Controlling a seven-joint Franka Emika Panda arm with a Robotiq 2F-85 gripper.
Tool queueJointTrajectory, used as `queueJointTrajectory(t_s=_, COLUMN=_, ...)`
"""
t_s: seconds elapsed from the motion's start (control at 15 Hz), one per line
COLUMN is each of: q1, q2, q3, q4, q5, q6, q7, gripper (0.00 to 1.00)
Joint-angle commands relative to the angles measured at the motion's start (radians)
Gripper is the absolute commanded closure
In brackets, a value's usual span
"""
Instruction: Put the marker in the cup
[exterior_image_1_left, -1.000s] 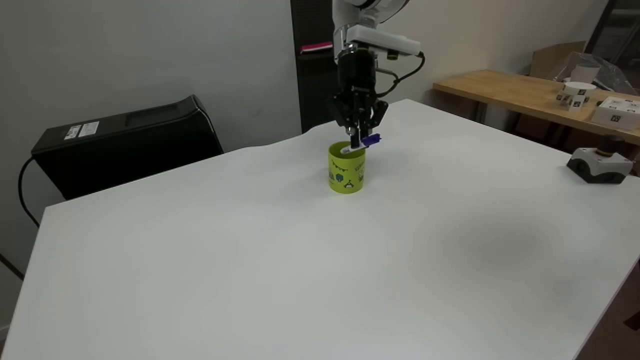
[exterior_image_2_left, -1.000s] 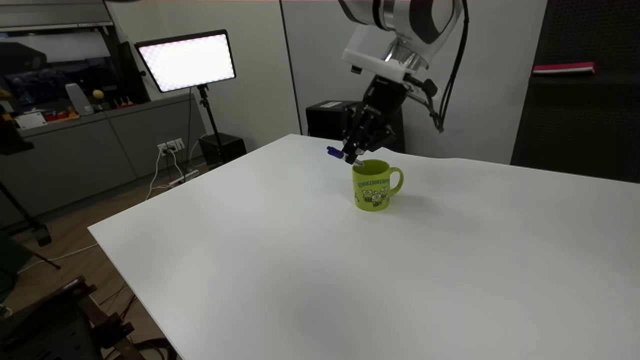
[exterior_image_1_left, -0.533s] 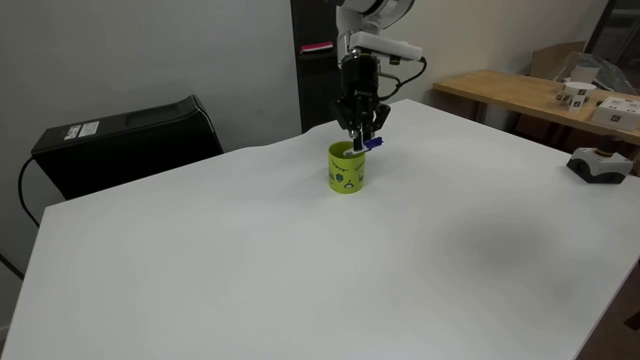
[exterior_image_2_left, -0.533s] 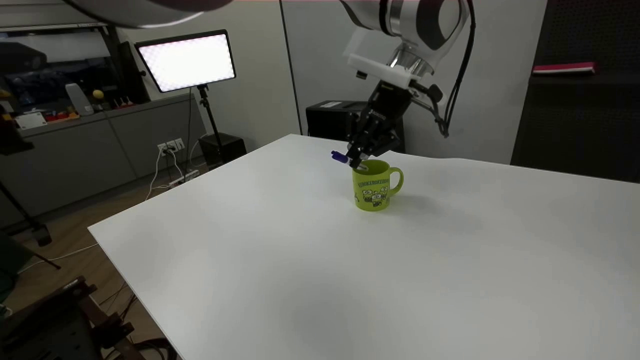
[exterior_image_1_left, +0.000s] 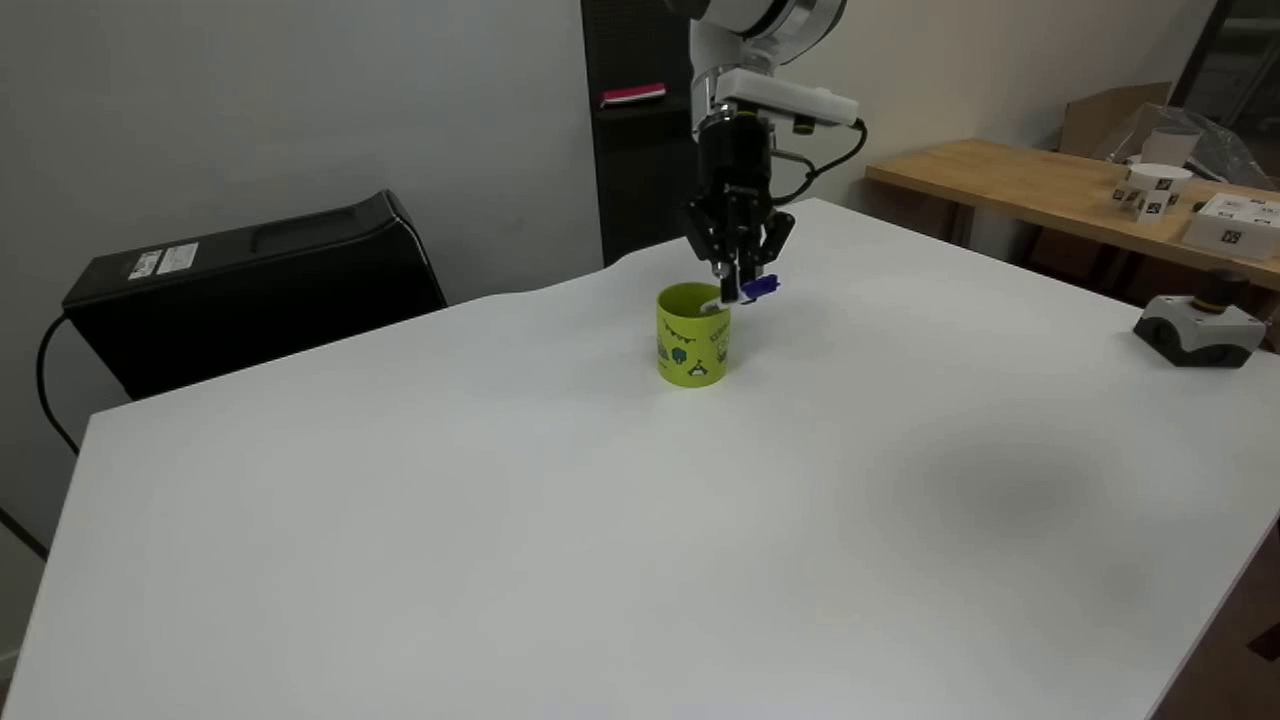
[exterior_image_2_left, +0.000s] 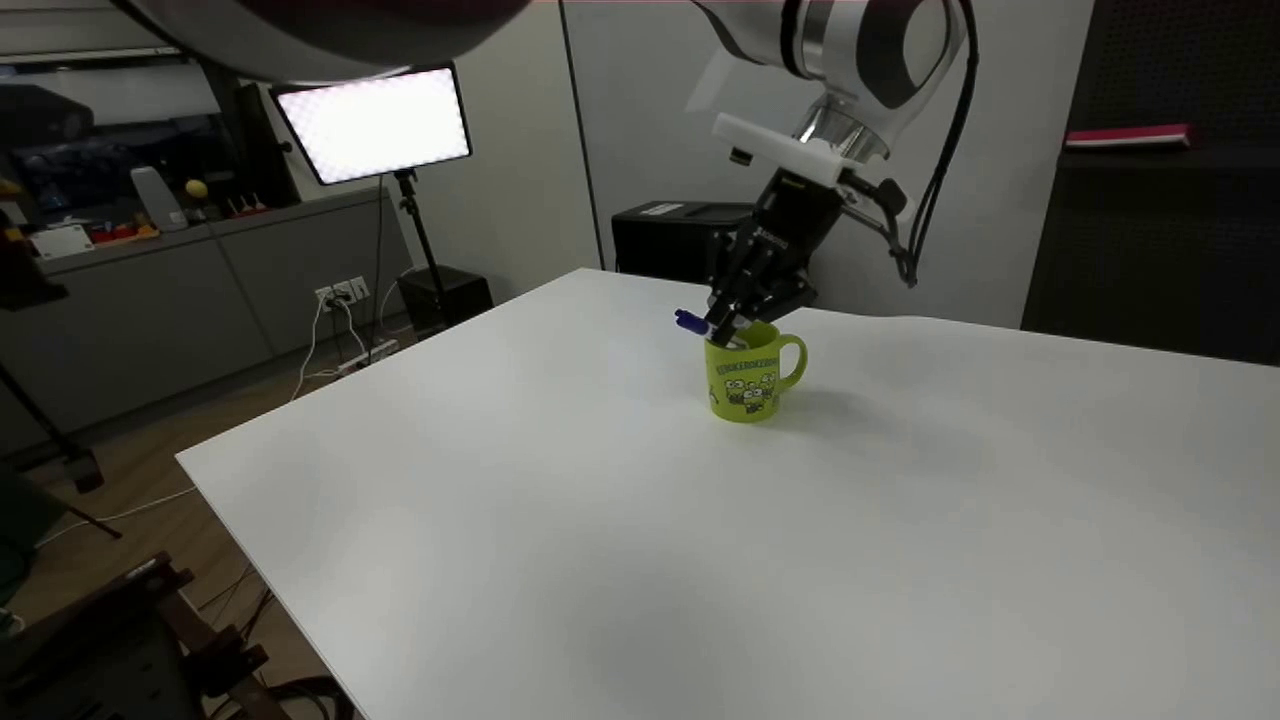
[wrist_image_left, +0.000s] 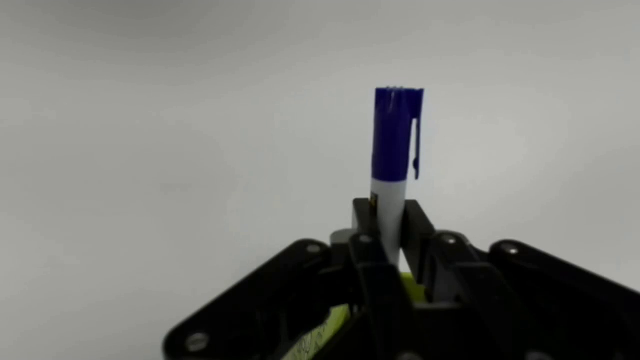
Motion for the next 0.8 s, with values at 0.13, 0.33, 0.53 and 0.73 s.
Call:
queueJointTrajectory(t_s=0.13, q1=-0.022, q2=0.050, q3=0.013, q4=0.094, q5=0.025, q6=-0.053, q7=0.059, gripper=0.96)
queueJointTrajectory(t_s=0.33, q1=-0.018, q2=0.075, q3=0.023, q4=0.133, q5=0.023, q6=-0.066, q7=0.077, gripper=0.96)
queueJointTrajectory(t_s=0.53, q1=-0.006, q2=0.057, q3=0.027, q4=0.112, q5=0.036, q6=-0.038, q7=0.085, gripper=0.96)
queueJointTrajectory(t_s=0.73, q1=0.006, q2=0.053, q3=0.036, q4=0.117, q5=0.039, q6=-0.016, q7=0.085, gripper=0.96)
